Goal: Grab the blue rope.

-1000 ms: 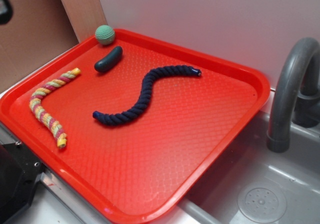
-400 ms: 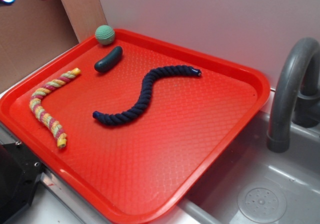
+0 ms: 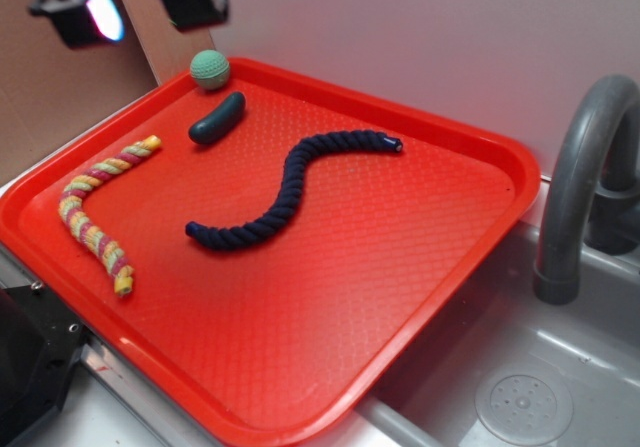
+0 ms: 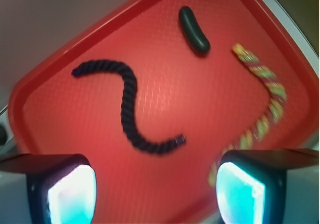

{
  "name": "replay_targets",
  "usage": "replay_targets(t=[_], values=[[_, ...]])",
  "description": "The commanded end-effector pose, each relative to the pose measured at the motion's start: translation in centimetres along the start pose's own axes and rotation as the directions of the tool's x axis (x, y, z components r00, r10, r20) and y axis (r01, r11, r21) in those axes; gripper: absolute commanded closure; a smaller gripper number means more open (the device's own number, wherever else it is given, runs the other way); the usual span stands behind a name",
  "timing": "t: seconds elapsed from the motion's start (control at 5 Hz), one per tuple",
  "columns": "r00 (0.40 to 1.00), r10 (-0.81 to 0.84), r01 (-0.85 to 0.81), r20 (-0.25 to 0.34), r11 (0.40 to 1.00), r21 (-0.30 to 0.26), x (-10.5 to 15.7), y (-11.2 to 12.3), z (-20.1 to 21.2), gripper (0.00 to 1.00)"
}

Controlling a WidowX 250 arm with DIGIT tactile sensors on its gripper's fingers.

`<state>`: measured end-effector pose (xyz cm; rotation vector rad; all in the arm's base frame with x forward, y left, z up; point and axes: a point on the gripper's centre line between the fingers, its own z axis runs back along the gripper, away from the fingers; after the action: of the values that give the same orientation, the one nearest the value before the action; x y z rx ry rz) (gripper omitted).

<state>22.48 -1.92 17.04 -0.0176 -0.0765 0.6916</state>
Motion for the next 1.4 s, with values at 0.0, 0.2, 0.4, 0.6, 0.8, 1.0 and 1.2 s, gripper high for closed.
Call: replay_targets(t=[0.0, 0.2, 0.4, 0.6, 0.8, 1.0, 1.2], values=[[0.998, -0.058, 0.058, 0.003, 0.998, 0.032, 2.5, -1.8, -7.4, 0.0], [0.998, -0.055, 0.056, -0.019, 0.995, 0.08, 2.3, -1.7, -10.8, 0.0], [0.996, -0.071, 0.075, -0.046, 0.993, 0.092, 0.9, -1.4, -13.3, 0.0], [0.989, -0.096, 0.103, -0.111, 0.993, 0.061, -0.7, -2.4, -14.9, 0.0], [0.985, -0.119, 0.123, -0.125, 0.992, 0.024, -0.9, -3.4, -15.2, 0.0], [0.987, -0.12, 0.125, -0.108, 0.992, 0.036, -0.6, -3.8, -15.2, 0.0], [0.987, -0.117, 0.122, -0.11, 0.992, 0.044, -0.7, -3.4, -15.7, 0.44]])
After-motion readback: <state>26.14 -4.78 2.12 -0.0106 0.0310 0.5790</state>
